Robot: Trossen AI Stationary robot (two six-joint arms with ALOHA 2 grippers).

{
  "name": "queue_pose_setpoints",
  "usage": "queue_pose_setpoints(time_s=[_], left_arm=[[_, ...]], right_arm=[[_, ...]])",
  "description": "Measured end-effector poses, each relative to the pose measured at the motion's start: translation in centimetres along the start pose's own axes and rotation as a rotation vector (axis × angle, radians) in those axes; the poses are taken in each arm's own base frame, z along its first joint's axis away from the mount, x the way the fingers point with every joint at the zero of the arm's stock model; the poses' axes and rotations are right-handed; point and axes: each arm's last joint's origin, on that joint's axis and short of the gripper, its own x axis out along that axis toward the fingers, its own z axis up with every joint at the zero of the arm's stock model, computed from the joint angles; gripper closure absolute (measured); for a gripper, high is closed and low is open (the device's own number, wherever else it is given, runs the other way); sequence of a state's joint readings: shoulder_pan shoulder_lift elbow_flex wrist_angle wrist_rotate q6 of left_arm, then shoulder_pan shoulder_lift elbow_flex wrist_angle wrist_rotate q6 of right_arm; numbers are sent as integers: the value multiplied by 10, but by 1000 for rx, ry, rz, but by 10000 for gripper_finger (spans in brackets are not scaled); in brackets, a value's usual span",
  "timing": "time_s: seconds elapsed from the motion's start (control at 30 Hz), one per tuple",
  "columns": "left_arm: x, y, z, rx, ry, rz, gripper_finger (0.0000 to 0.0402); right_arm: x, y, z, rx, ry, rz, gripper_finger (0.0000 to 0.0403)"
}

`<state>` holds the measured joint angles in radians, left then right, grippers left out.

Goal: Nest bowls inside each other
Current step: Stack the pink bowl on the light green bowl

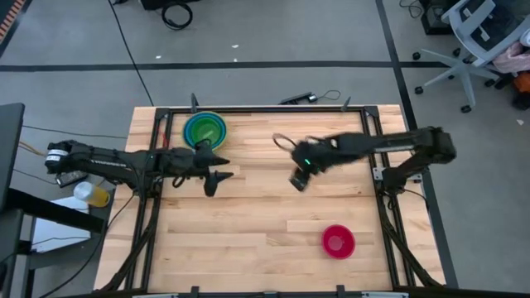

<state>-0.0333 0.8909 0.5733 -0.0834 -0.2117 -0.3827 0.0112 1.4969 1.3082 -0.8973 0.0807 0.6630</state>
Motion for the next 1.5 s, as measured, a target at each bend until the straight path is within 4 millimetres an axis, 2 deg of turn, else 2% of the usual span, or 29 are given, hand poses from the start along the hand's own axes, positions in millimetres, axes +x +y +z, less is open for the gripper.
queue_pose_setpoints(time_s=[0.17, 0.27, 0.43, 0.53, 0.63, 0.77, 1.0, 1.1, 1.23, 1.33, 1.43, 1.5], left_arm=[[2, -2, -14, 32, 34, -23, 148], [1, -4, -16, 39, 37, -30, 148], [1, -6, -16, 62, 33, -42, 148], [1, -6, -16, 47, 35, -43, 148], [1, -7, -17, 35, 39, -53, 148], [1, -7, -17, 33, 47, -70, 148], [1, -7, -17, -6, 56, -74, 148], [1, -8, -18, -16, 63, -88, 148], [1, -8, -18, -30, 75, -112, 148], [0, -8, -18, -23, 75, -116, 148], [0, -8, -17, -25, 71, -113, 148], [1, -6, -17, -38, 71, -109, 148]], right_arm=[[2, -1, -66, 20, 184, -65, 190], [6, 6, -97, 28, 278, -57, 190], [10, 18, -143, 16, 392, -70, 190], [17, 14, -167, 75, 451, -127, 190], [26, 14, -182, 136, 473, -106, 190], [34, 19, -193, 184, 444, -38, 190], [39, 2, -205, 294, 398, -202, 194], [44, 5, -206, 341, 388, -149, 211], [45, 10, -204, 397, 376, -100, 255], [46, 10, -204, 448, 365, -113, 305], [47, 11, -200, 473, 295, -95, 369], [49, 12, -194, 499, 242, -74, 384]])
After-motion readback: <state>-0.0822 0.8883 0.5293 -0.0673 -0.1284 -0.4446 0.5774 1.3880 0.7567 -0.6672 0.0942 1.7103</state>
